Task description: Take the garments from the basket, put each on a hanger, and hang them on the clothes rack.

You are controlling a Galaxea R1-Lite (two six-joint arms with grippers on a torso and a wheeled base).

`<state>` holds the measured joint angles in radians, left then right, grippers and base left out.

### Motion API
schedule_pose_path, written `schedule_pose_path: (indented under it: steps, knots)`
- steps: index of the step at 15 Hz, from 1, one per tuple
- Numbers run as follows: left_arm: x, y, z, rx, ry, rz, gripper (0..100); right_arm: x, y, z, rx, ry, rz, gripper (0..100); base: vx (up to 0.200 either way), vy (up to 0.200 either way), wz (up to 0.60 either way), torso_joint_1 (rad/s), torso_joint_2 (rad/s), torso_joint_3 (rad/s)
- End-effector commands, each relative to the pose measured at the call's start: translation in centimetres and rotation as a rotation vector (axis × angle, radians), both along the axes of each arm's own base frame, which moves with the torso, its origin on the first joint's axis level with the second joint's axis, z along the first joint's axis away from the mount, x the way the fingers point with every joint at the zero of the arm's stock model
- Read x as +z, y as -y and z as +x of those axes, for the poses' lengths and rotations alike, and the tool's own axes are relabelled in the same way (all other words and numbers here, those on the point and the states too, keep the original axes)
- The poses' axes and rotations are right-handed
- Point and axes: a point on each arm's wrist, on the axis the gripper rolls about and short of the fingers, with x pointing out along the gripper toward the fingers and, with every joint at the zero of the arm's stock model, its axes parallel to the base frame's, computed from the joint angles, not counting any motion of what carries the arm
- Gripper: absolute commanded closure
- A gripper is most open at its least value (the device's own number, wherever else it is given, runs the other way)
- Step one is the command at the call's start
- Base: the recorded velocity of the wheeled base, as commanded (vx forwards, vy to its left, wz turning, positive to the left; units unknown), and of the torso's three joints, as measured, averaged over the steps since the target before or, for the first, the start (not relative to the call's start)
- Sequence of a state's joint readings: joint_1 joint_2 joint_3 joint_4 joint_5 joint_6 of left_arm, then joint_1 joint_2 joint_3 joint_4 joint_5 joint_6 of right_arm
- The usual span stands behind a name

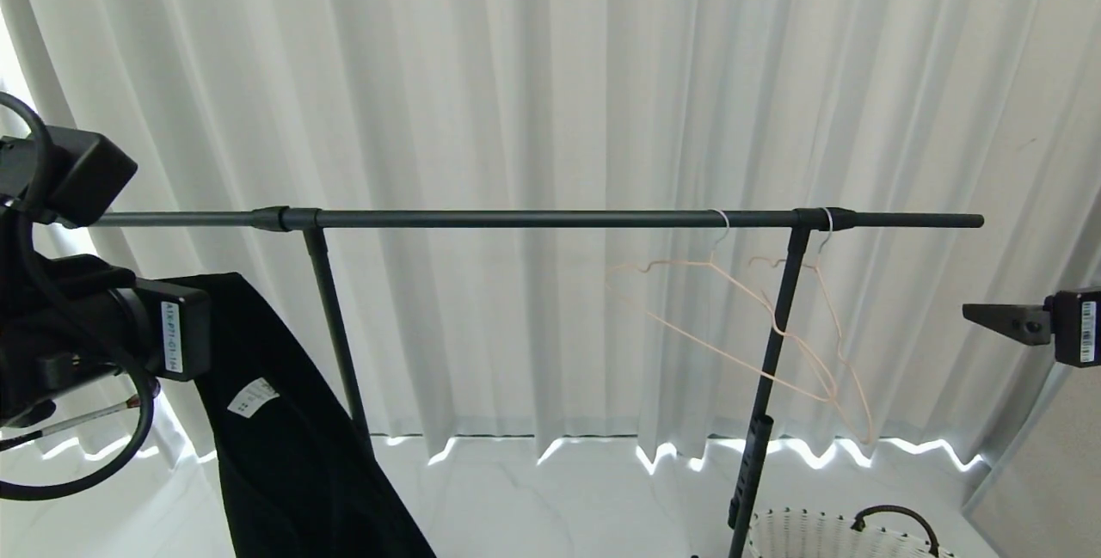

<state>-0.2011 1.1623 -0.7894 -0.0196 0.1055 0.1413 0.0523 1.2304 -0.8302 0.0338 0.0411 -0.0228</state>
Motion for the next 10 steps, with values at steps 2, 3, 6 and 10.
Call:
schedule_pose_path:
  steps: [2,3,6,10]
  knots:
    - [-0.1,0.0,0.2,0.001,-0.007,0.000,100,-0.9,0.0,0.4,-0.001,-0.037,-0.003,0,0.000,0.000,0.00,0.000,0.00,0.000]
    - [-0.1,0.0,0.2,0.001,-0.007,0.000,100,-1.1,0.0,0.3,-0.003,-0.046,0.001,0,0.000,0.000,0.00,0.000,0.00,0.000]
    - [-0.2,0.0,0.0,0.002,-0.005,0.002,100,-3.4,0.0,0.6,-0.007,-0.119,0.004,0,0.000,0.000,0.00,0.000,0.00,0.000]
    - [-0.5,-0.2,-1.0,0.001,0.001,0.002,100,-8.0,-0.2,3.7,-0.007,-0.131,0.000,0,0.000,0.000,0.00,0.000,0.00,0.000]
